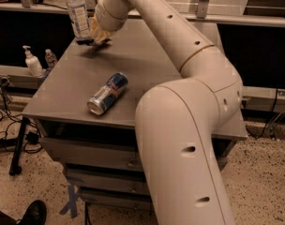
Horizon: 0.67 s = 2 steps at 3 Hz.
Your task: Move rxbar chocolate near blue plastic bottle
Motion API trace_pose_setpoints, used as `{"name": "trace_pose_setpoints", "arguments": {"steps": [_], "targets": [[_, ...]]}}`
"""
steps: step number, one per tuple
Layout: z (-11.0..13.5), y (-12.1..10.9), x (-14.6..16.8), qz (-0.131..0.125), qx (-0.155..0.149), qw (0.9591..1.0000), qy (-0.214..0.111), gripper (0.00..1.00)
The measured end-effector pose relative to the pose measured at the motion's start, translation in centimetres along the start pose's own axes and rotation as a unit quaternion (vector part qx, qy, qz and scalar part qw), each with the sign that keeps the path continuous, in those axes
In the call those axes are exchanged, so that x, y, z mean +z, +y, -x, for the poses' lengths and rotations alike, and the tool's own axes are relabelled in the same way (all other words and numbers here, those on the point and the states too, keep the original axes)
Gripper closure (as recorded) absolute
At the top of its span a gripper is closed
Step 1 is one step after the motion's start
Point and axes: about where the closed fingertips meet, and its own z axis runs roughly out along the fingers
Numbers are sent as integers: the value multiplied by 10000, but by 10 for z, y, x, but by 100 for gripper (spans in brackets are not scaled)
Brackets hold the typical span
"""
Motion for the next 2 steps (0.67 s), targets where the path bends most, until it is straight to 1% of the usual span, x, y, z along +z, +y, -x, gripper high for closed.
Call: {"name": "trace_pose_setpoints", "arguments": {"steps": [2], "targets": [[-4, -11, 21, -81, -51, 9998, 166, 100]]}}
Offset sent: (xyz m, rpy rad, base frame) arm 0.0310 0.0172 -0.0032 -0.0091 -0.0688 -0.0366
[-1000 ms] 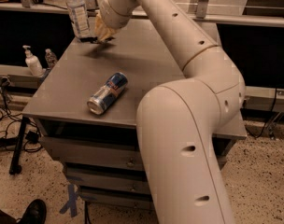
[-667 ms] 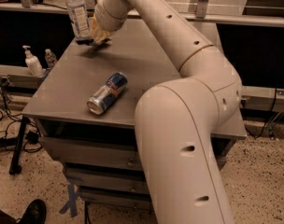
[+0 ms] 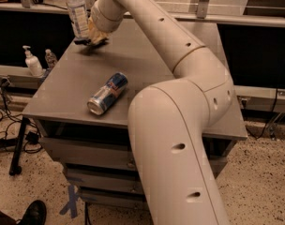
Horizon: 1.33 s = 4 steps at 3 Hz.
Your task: Move rxbar chocolate near blue plastic bottle
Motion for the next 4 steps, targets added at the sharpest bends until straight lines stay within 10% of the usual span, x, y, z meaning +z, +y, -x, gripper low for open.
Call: {"name": "trace_pose_setpoints", "arguments": {"steps": [1, 4], "targets": [[-6, -4, 7, -15, -8, 9999, 113, 100], [-21, -1, 11, 58, 45, 9993, 354, 37]]}}
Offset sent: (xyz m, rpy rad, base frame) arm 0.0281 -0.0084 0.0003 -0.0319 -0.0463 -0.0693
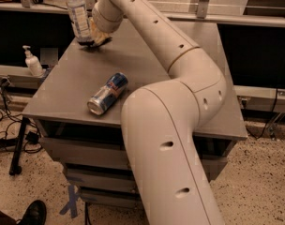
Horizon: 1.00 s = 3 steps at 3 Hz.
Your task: Move rxbar chocolate near blue plastic bottle
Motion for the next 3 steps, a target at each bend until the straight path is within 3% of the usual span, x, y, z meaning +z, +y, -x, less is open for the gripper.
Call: {"name": "trace_pose_setpoints", "arguments": {"steps": [1, 2, 3], "targets": [[0, 1, -1, 24, -5, 10000, 9, 13], [2, 2, -3, 44, -22, 10000, -17, 0], [2, 2, -6, 56, 18, 10000, -25, 0]]}}
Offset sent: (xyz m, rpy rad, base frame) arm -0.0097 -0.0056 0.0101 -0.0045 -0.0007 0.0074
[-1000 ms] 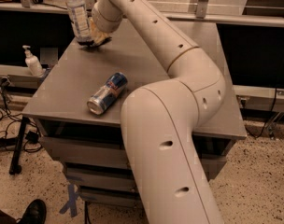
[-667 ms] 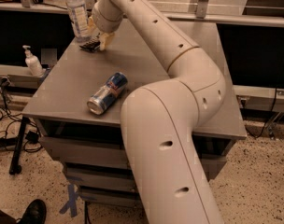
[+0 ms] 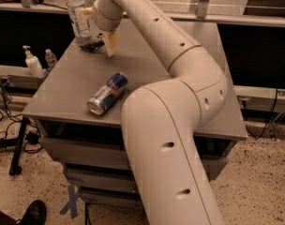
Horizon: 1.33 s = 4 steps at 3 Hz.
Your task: Move rxbar chocolate near blue plastic bottle
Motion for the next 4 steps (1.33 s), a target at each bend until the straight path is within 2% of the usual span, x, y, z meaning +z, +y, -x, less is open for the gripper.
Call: {"name": "trace_pose_setpoints", "arguments": {"steps": [3, 4], "targets": [[0, -1, -1, -1, 3, 10000, 0, 0], [0, -1, -2, -1, 4, 10000, 0, 16]]}}
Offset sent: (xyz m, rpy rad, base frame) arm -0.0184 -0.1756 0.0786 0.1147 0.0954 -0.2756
